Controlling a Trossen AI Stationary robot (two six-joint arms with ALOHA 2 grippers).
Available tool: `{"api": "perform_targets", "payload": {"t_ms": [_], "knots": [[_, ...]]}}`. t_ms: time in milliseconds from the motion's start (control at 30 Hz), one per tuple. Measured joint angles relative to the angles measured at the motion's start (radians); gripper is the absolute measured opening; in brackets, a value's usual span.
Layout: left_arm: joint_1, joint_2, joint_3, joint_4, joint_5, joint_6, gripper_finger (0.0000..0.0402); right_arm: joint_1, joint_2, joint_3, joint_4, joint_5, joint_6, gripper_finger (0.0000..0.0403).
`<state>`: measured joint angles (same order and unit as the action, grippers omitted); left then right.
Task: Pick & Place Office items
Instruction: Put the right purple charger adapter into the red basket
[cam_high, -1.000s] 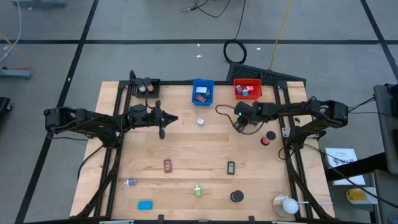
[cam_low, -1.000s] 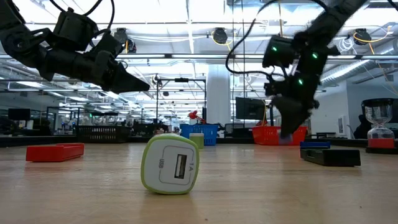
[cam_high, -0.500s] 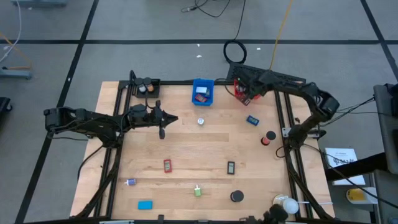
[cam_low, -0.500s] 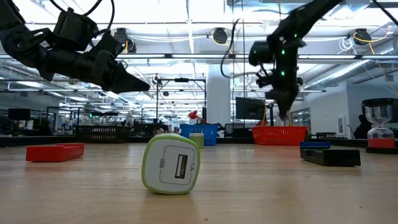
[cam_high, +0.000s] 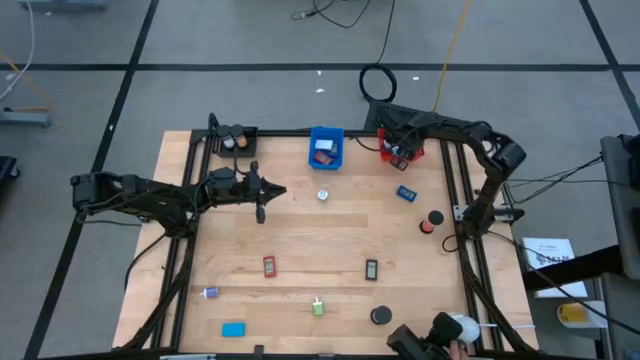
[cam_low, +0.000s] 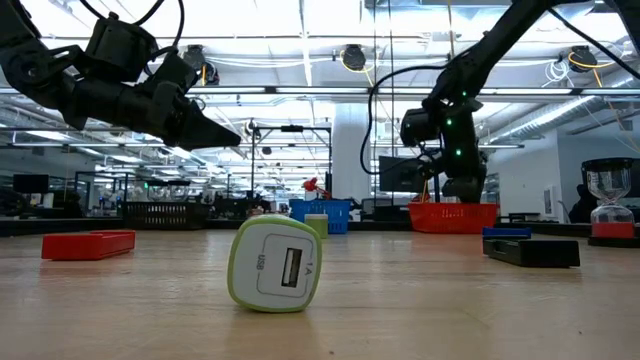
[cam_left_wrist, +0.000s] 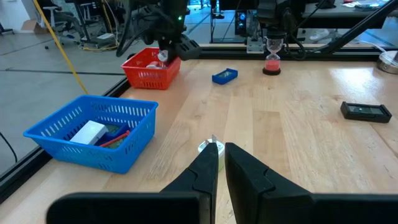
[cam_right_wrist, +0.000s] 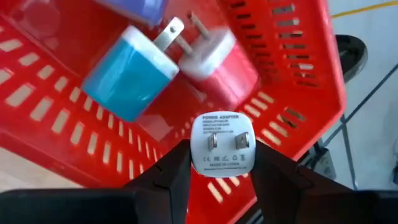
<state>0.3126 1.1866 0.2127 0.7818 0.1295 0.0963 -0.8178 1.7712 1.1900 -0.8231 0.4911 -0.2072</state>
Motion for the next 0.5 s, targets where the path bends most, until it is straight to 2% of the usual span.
{"api": "perform_targets", "payload": {"t_ms": [500], "knots": [[0.000,0.000,0.000,0.000,0.000,0.000,0.0037,0.013,-0.001,0.000,0.013,0.007,0.009,0.0204]]}}
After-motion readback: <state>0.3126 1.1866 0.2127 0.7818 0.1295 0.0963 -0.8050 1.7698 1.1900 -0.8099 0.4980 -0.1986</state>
